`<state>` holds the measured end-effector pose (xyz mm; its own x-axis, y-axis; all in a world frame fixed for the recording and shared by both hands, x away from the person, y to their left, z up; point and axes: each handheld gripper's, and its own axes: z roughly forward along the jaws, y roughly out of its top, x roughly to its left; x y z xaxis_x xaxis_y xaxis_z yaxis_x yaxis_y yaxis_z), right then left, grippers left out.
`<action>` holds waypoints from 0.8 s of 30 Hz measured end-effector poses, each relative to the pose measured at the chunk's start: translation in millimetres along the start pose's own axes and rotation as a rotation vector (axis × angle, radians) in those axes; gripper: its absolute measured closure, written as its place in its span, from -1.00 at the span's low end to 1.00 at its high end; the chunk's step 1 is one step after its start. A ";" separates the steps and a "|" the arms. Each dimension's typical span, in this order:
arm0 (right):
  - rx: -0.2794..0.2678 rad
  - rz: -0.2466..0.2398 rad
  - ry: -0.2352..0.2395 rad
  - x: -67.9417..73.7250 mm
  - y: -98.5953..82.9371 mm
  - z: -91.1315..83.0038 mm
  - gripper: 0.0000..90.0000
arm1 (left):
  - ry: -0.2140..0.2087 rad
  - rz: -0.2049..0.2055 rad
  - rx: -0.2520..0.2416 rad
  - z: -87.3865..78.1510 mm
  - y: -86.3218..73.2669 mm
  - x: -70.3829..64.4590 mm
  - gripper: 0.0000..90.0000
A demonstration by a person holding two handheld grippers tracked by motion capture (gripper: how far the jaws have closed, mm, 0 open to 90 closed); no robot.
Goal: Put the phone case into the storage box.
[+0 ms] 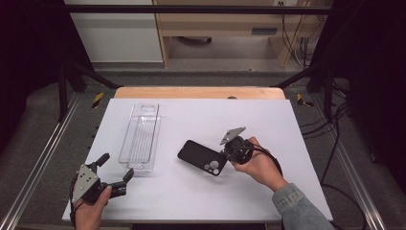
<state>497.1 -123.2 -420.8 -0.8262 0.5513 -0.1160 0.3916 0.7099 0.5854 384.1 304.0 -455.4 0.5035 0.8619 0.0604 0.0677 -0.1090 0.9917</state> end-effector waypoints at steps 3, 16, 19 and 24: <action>0.020 -0.027 -0.009 -0.2 6.0 -5.0 1.00 | -0.001 0.001 0.000 -0.3 0.3 -1.5 -0.99; 0.043 -0.077 -0.031 -3.2 23.6 -20.2 1.00 | 0.004 0.001 0.010 -0.2 6.0 -15.3 -0.99; 0.045 -0.084 -0.036 -5.1 25.7 -23.3 1.00 | 0.005 -0.001 0.018 0.5 5.8 -17.7 -0.99; 0.054 -0.090 -0.042 -7.2 27.6 -25.2 1.00 | 0.009 0.010 0.018 0.3 7.5 -20.5 -0.99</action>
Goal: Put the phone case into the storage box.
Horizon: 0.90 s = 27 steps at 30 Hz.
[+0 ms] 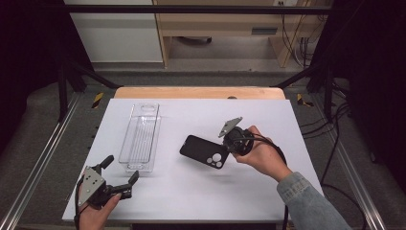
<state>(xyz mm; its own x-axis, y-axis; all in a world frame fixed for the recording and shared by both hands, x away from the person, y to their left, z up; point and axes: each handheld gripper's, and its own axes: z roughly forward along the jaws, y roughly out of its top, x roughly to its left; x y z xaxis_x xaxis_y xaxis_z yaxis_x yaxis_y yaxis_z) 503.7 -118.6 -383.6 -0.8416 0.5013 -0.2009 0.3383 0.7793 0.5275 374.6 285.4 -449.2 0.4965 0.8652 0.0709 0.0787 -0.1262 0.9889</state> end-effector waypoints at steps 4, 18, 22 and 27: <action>-0.002 -0.009 0.000 -1.0 1.1 -1.5 1.00 | -0.005 0.011 0.005 0.5 0.8 -1.8 -0.99; 0.001 -0.034 -0.028 -5.2 8.7 -12.1 1.00 | -0.040 0.045 0.007 -0.1 8.0 -7.3 -0.98; 0.005 -0.047 -0.037 -6.6 10.5 -14.8 1.00 | -0.050 0.097 0.020 1.2 14.2 -11.8 -0.98; 0.005 -0.063 -0.042 -8.7 12.8 -16.9 1.00 | -0.076 0.142 0.021 7.9 26.5 -21.1 -0.98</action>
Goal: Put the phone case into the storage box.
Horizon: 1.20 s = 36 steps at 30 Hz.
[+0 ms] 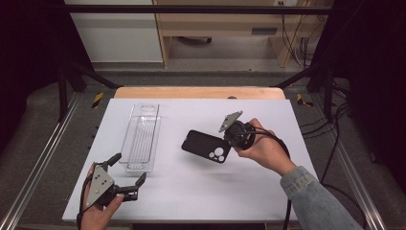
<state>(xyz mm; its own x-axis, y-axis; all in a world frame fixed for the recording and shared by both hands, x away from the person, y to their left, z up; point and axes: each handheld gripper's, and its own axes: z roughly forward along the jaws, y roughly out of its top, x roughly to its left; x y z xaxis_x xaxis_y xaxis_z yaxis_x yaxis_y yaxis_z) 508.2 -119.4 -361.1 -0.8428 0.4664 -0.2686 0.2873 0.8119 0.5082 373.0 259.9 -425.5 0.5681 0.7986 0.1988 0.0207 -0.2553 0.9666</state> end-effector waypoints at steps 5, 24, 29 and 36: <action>0.007 -0.018 -0.001 1.0 3.1 -1.5 1.00 | -0.059 0.059 0.040 9.5 14.8 -9.7 -0.98; 0.006 -0.070 -0.018 -7.4 11.5 -12.7 1.00 | -0.253 0.288 0.183 67.1 55.0 -47.5 -0.98; 0.000 -0.072 -0.022 -7.4 13.7 -18.6 1.00 | -0.284 0.342 0.195 76.7 63.7 -57.9 -0.97; 0.009 -0.088 -0.028 -8.3 18.0 -23.8 1.00 | -0.287 0.420 0.221 92.8 73.6 -68.2 -0.94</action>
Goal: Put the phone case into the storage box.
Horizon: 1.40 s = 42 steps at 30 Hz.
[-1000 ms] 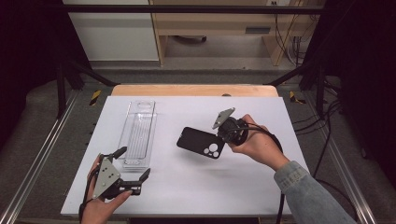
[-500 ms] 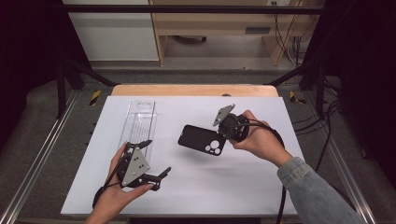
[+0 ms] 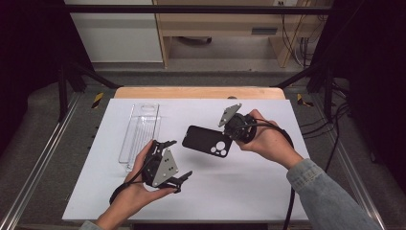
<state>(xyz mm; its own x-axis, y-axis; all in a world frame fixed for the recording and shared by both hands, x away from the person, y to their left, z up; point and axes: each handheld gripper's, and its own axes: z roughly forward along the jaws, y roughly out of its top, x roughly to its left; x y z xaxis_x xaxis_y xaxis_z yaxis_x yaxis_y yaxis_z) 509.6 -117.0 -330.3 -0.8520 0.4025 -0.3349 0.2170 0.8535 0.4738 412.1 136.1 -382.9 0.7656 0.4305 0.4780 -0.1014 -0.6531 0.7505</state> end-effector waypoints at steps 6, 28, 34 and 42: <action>0.007 -0.014 -0.003 -0.3 4.6 -1.4 1.00 | -0.001 0.024 0.015 9.8 7.1 -2.7 -0.94; 0.001 -0.053 -0.011 4.7 14.1 -9.7 1.00 | -0.029 0.113 0.028 27.9 23.0 -13.0 -0.94; 0.005 -0.064 -0.009 6.5 17.5 -10.2 1.00 | -0.027 0.117 0.026 31.5 24.1 -13.5 -0.93; 0.007 -0.072 -0.004 8.3 22.8 -9.9 1.00 | -0.048 0.167 0.034 35.3 24.4 -18.9 -0.82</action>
<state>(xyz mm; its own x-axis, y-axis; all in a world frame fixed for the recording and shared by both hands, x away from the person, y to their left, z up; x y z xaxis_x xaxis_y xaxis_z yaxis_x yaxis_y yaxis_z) 502.7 -97.5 -314.2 -0.8637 0.3416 -0.3706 0.1590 0.8825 0.4427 417.6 90.0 -389.7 0.7696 0.2847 0.5716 -0.2088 -0.7337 0.6466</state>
